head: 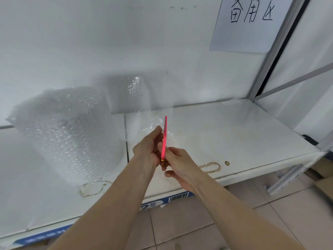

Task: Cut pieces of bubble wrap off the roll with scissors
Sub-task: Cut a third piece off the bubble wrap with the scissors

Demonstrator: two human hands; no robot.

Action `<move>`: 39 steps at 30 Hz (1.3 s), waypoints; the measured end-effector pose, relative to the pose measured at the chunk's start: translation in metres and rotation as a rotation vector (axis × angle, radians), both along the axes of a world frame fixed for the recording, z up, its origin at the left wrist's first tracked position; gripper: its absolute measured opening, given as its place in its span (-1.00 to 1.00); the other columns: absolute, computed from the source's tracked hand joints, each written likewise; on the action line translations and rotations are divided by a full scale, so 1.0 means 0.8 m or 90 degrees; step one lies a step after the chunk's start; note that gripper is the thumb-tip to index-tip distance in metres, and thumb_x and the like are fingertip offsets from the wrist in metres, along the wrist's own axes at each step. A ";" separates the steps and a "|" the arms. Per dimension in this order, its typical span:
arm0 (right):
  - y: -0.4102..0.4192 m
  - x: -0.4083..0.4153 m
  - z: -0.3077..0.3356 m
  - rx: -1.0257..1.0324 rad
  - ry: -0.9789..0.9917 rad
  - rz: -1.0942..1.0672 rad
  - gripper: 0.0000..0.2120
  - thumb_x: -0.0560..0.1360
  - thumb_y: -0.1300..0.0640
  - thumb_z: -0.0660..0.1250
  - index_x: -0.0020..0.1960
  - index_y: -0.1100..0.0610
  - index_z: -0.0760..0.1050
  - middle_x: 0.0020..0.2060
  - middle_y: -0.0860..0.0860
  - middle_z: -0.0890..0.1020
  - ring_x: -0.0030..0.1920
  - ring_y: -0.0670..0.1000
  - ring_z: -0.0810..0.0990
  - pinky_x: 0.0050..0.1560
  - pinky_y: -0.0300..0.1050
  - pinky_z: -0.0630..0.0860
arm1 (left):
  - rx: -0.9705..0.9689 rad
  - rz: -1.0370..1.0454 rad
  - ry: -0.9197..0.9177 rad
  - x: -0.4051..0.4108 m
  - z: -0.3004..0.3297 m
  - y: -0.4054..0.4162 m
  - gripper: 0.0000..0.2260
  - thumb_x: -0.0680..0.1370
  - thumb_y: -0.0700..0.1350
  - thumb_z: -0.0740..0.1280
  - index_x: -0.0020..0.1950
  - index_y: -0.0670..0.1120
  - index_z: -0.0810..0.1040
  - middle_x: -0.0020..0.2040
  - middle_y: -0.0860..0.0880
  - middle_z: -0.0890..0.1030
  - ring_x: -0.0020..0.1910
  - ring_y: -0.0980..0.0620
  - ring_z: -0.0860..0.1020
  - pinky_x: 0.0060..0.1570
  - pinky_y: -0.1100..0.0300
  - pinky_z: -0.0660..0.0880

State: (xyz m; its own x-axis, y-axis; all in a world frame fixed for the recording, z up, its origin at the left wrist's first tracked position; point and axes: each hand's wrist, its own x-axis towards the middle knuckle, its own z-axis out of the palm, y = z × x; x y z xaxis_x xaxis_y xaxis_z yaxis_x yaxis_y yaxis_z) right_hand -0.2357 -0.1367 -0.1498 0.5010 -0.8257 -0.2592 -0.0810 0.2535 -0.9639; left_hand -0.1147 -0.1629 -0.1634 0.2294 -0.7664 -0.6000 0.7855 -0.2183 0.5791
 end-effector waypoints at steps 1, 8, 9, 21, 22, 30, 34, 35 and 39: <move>0.000 0.000 0.000 0.000 0.001 0.000 -0.58 0.51 -0.22 0.33 -0.18 0.16 0.50 -0.36 0.02 0.48 -0.35 -0.05 0.43 -0.35 -0.18 0.36 | 0.004 -0.001 -0.009 0.000 -0.001 0.000 -0.81 0.36 -0.05 0.57 -0.20 -0.09 0.62 -0.36 0.04 0.58 -0.45 0.06 0.55 -0.53 0.24 0.45; -0.005 0.001 0.006 0.005 -0.015 -0.017 -0.58 0.51 -0.22 0.33 -0.16 0.17 0.53 -0.36 0.02 0.49 -0.35 -0.05 0.43 -0.34 -0.18 0.37 | 0.018 -0.022 -0.080 -0.001 -0.004 0.000 -0.75 0.32 -0.01 0.58 -0.27 -0.08 0.55 -0.41 -0.01 0.48 -0.52 0.00 0.44 -0.59 0.22 0.36; -0.006 0.001 0.006 0.007 -0.020 -0.020 -0.59 0.51 -0.20 0.34 -0.16 0.17 0.52 -0.37 0.02 0.49 -0.36 -0.06 0.43 -0.34 -0.18 0.36 | 0.019 -0.014 -0.083 -0.001 -0.004 0.000 -0.76 0.33 -0.03 0.57 -0.28 -0.09 0.55 -0.42 -0.01 0.49 -0.51 0.01 0.44 -0.58 0.22 0.36; -0.001 0.005 0.000 -0.007 0.005 -0.003 -0.61 0.52 -0.19 0.33 -0.19 0.15 0.51 -0.40 -0.01 0.49 -0.37 -0.06 0.43 -0.37 -0.20 0.35 | -0.017 0.037 -0.045 0.001 0.012 -0.001 -0.78 0.34 -0.04 0.58 -0.15 -0.13 0.66 -0.28 0.03 0.63 -0.32 0.07 0.61 -0.30 0.15 0.52; -0.001 0.005 0.001 -0.007 0.006 -0.002 -0.60 0.52 -0.20 0.33 -0.19 0.15 0.50 -0.40 -0.01 0.48 -0.37 -0.06 0.43 -0.37 -0.20 0.35 | -0.012 0.034 -0.049 0.002 0.010 -0.001 -0.81 0.36 -0.06 0.58 -0.19 -0.12 0.64 -0.33 0.03 0.61 -0.38 0.08 0.58 -0.35 0.17 0.50; -0.005 0.006 0.007 -0.008 -0.010 -0.009 -0.56 0.51 -0.22 0.32 -0.14 0.19 0.48 -0.35 0.02 0.48 -0.34 -0.06 0.43 -0.36 -0.19 0.35 | -0.001 -0.020 -0.077 0.002 0.007 0.001 -0.82 0.36 -0.01 0.55 -0.20 -0.06 0.61 -0.36 0.05 0.55 -0.44 0.02 0.49 -0.54 0.22 0.38; -0.004 0.007 0.006 -0.015 -0.010 -0.002 -0.56 0.52 -0.23 0.30 -0.13 0.18 0.49 -0.34 0.02 0.48 -0.33 -0.06 0.43 -0.35 -0.20 0.36 | 0.004 -0.025 -0.089 0.001 0.008 0.002 -0.83 0.38 0.00 0.53 -0.24 -0.04 0.60 -0.37 0.06 0.55 -0.47 0.04 0.49 -0.59 0.23 0.38; -0.004 0.007 0.006 -0.013 -0.009 -0.002 -0.55 0.52 -0.24 0.30 -0.12 0.18 0.49 -0.33 0.02 0.48 -0.33 -0.06 0.44 -0.35 -0.20 0.37 | 0.004 -0.025 -0.089 0.001 0.009 0.003 -0.83 0.39 0.00 0.52 -0.24 -0.05 0.60 -0.38 0.05 0.55 -0.49 0.04 0.48 -0.59 0.23 0.38; -0.007 0.006 0.011 0.007 -0.018 -0.006 -0.56 0.51 -0.26 0.30 -0.16 0.15 0.50 -0.35 0.01 0.51 -0.33 -0.06 0.45 -0.32 -0.18 0.37 | 0.019 -0.018 -0.100 -0.002 0.010 0.005 -0.77 0.35 -0.03 0.55 -0.18 -0.11 0.59 -0.44 -0.03 0.46 -0.57 -0.01 0.40 -0.59 0.23 0.33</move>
